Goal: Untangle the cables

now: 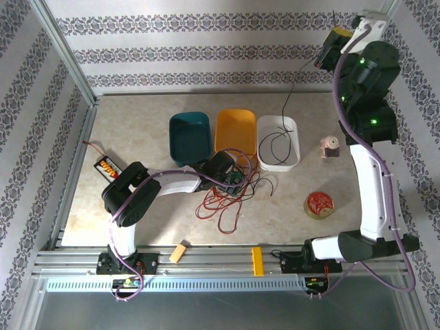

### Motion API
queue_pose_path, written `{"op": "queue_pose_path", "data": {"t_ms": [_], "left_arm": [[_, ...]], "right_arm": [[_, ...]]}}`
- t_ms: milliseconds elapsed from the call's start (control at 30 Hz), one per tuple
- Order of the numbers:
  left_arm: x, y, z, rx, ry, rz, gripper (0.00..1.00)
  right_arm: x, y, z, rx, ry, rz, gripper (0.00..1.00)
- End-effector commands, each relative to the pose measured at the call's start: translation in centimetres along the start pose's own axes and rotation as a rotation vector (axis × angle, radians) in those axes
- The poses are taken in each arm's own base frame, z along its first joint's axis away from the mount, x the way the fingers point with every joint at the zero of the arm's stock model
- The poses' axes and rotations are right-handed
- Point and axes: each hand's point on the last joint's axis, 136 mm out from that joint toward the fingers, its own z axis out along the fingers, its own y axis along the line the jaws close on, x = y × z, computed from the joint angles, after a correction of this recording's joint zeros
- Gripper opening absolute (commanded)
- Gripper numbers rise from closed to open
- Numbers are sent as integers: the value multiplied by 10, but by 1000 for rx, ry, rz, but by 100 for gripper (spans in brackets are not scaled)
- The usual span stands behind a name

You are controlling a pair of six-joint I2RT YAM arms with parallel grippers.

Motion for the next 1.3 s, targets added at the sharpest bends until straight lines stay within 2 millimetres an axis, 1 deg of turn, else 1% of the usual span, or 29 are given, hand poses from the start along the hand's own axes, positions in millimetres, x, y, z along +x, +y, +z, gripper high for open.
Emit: {"op": "queue_pose_path", "data": {"t_ms": [0, 33, 133, 233, 300, 367, 467, 500, 533, 600, 667, 800, 933, 1067, 1200, 1267], "left_arm": [[77, 32, 9, -114, 273, 42, 99], [77, 32, 9, -115, 274, 43, 99], [77, 32, 10, -118, 274, 42, 99], [77, 33, 10, -119, 272, 39, 99], [78, 33, 10, -122, 273, 39, 99], [78, 33, 10, -122, 270, 37, 99], [77, 33, 10, -122, 271, 39, 99], [78, 33, 10, -123, 272, 39, 99], [78, 33, 10, -123, 272, 39, 99], [78, 33, 10, -123, 274, 39, 99], [77, 33, 9, -124, 272, 41, 99], [77, 33, 9, -124, 271, 39, 99], [76, 32, 9, -120, 269, 40, 99], [76, 32, 9, -119, 269, 40, 99], [77, 32, 8, -120, 269, 41, 99], [77, 32, 8, -120, 269, 41, 99]], "right_arm": [[32, -6, 10, 38, 51, 19, 0], [43, -8, 12, 48, 72, 26, 0], [94, -17, 18, 81, 171, 43, 0], [157, -29, 16, 132, 295, 70, 0], [207, -39, 9, 181, 388, 89, 0], [252, -50, -1, 234, 468, 116, 0], [306, -65, -14, 305, 563, 152, 0], [320, -67, -17, 318, 591, 161, 0], [330, -68, -19, 324, 612, 169, 0], [348, -67, -21, 314, 657, 183, 0], [360, -66, -20, 312, 689, 187, 0], [375, -67, -17, 317, 725, 181, 0], [382, -70, -7, 331, 738, 151, 0], [383, -79, 10, 377, 724, 101, 0], [388, -91, 29, 451, 715, 56, 0], [393, -99, 34, 509, 714, 35, 0]]}}
